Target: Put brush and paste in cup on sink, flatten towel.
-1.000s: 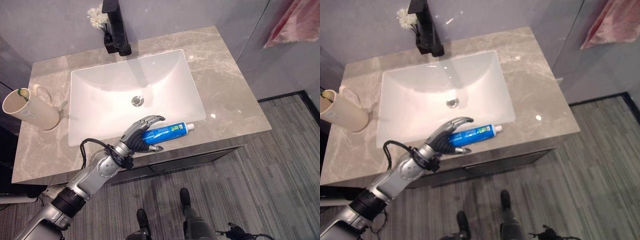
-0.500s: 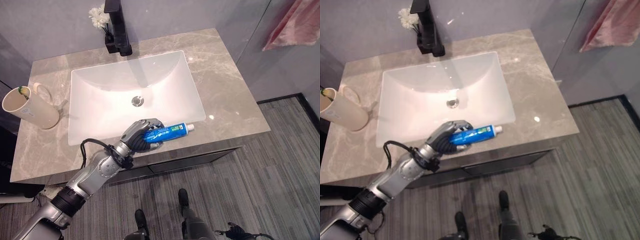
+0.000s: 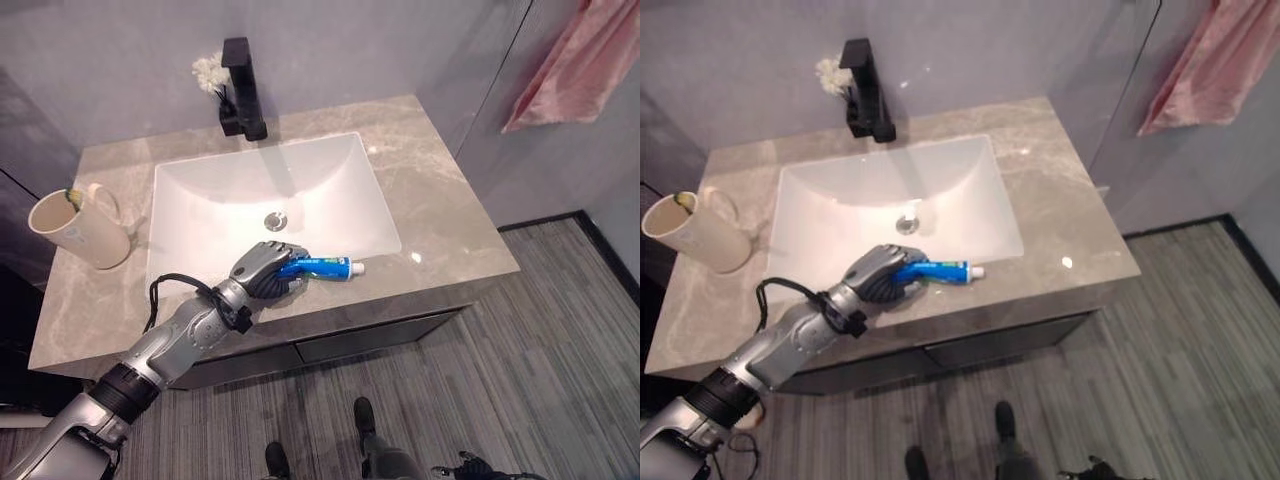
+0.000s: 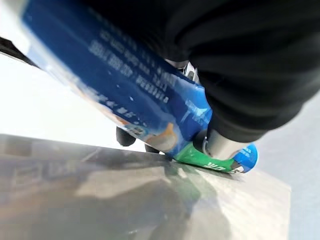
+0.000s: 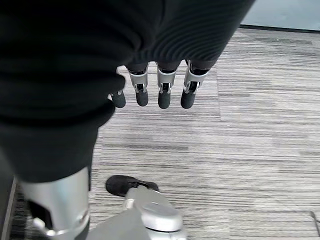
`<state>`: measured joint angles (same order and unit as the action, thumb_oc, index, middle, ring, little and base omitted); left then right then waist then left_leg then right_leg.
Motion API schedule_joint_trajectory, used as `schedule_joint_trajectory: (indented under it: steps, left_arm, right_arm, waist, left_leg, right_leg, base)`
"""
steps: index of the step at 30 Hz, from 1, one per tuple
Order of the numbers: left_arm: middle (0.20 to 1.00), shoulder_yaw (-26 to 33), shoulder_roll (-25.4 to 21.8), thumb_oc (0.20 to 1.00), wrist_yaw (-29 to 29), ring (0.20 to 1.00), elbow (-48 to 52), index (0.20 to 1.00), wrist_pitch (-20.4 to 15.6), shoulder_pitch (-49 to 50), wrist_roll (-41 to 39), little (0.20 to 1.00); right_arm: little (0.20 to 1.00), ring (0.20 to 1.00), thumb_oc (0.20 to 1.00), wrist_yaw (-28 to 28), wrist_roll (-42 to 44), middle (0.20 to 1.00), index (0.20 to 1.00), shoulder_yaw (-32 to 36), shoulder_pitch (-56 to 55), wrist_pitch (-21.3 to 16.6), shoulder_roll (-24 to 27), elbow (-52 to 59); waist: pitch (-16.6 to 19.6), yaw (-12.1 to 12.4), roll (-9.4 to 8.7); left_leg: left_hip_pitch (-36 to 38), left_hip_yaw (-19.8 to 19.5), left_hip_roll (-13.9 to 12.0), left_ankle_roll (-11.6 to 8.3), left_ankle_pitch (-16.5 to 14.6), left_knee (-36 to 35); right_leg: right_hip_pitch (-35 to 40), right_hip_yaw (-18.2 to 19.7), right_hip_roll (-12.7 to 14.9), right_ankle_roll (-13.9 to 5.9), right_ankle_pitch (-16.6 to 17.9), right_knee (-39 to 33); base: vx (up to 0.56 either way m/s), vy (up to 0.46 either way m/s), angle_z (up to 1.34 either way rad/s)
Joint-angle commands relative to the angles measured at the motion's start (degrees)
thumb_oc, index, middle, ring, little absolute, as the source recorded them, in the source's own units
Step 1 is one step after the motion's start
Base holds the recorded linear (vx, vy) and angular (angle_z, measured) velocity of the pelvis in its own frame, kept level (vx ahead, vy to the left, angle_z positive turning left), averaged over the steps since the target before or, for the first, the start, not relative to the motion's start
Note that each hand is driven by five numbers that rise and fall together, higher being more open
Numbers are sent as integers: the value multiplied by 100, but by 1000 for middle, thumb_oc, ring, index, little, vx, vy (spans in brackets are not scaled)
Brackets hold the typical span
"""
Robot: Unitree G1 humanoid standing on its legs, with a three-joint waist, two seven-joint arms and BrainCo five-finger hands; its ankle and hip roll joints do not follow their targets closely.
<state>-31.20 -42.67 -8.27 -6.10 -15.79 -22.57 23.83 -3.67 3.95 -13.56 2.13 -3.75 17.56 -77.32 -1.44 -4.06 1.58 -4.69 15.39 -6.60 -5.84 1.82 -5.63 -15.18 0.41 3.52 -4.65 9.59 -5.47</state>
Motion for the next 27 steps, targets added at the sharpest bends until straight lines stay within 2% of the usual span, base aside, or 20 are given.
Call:
schedule_joint_trajectory:
  steps: [1,13,22,27]
  left_arm:
    - [200,-17,-437,200,-79,200,-108,200,-47,183,208,200]
    - [200,469,-744,200,-264,200,-54,200,29,426,535,200]
    - [200,921,-1466,200,-555,200,61,200,62,154,926,200]
    - [200,1056,-1967,200,-818,200,58,200,63,-287,1155,200]
  right_arm:
    - [1000,1000,1000,-69,342,1000,1000,142,-260,12,-9,-151]
    - [1000,1000,1000,-77,679,1000,1000,680,-448,26,109,-356]
    - [1000,1000,1000,-112,1269,1000,1000,1283,-624,-119,514,-165]
    - [1000,1000,1000,-278,1680,1000,1000,1789,-746,-340,854,292]
  waist:
    - [137,-22,-151]
    - [326,24,-216]
    - [455,16,-322]
    - [552,-43,-344]
  left_leg:
    - [-199,-447,-559,-450,372,63]
    - [79,-498,-511,-424,300,63]
    - [237,-540,-469,-407,244,63]
    - [299,-537,-444,-404,223,63]
  right_leg:
    - [497,-199,611,-683,-335,47]
    - [858,-322,643,-701,-374,47]
    - [1074,-411,687,-743,-372,47]
    - [1155,-439,720,-783,-369,47]
  base:
    - [6,8,12]
    - [2,4,4]
    - [-1,5,6]
    - [0,1,1]
